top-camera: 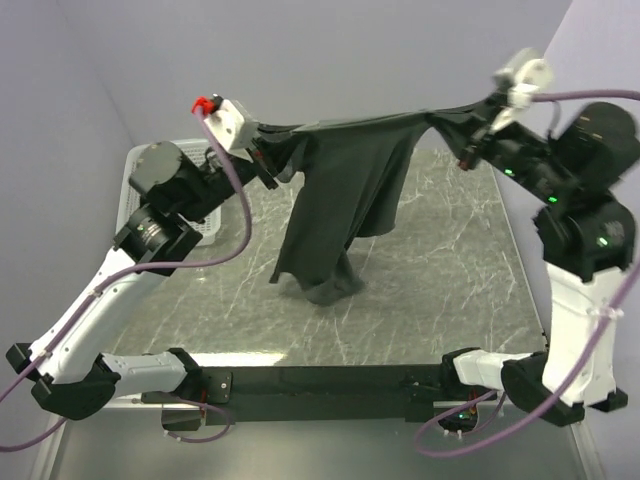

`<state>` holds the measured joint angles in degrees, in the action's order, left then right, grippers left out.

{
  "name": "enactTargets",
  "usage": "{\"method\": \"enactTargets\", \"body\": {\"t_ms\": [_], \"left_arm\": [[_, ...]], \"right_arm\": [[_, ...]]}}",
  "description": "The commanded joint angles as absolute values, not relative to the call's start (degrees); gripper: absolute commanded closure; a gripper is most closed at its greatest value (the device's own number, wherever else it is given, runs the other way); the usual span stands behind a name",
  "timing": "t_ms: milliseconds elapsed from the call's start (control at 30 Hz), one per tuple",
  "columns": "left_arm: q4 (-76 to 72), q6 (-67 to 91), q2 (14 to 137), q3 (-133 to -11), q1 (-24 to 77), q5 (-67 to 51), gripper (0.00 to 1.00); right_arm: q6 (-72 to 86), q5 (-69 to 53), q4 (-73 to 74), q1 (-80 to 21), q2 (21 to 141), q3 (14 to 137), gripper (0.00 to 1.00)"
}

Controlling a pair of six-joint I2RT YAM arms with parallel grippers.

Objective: Fold and stack the t-shirts
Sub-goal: Flatten the tshirt out

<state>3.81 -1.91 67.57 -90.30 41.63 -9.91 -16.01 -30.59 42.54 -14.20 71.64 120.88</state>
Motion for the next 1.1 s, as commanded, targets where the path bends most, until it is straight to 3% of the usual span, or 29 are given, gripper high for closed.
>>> {"method": "enactTargets", "body": {"t_ms": [0,233,433,633,733,933,1067], "left_arm": [[0.53,-0.97,66.01,-97.20,40.52,-8.87,0.99],[-3.69,2.46,67.32,-103.27,40.87,-11.60,0.99],[-3.26,0.62,71.88,-101.70,40.78,-6.43,1.00],[-2.55,-3.43,81.53,-100.72,40.78,-0.53,1.00],[-2.20,-1.77,87.51,-99.85,40.61,-2.45,1.00],[-3.08,3.94,102.00,-96.51,40.61,-6.24,1.00],[-1.76,6.76,112.48,-99.40,40.61,-6.59,1.00]], "right_arm": [[-11.87,-28.47,40.25,-8.36,68.47,126.47,1.00],[-10.28,-34.45,43.06,-4.92,65.13,130.17,1.00],[-13.79,-26.38,42.72,-4.92,63.46,122.71,1.00],[-15.55,-9.72,32.45,-4.92,57.85,99.35,1.00],[-17.13,-2.67,25.94,-4.31,54.95,81.72,1.00],[-19.69,-0.09,17.15,-1.42,53.61,60.25,1.00],[-19.43,-0.09,12.40,1.13,57.12,52.66,1.00]]}}
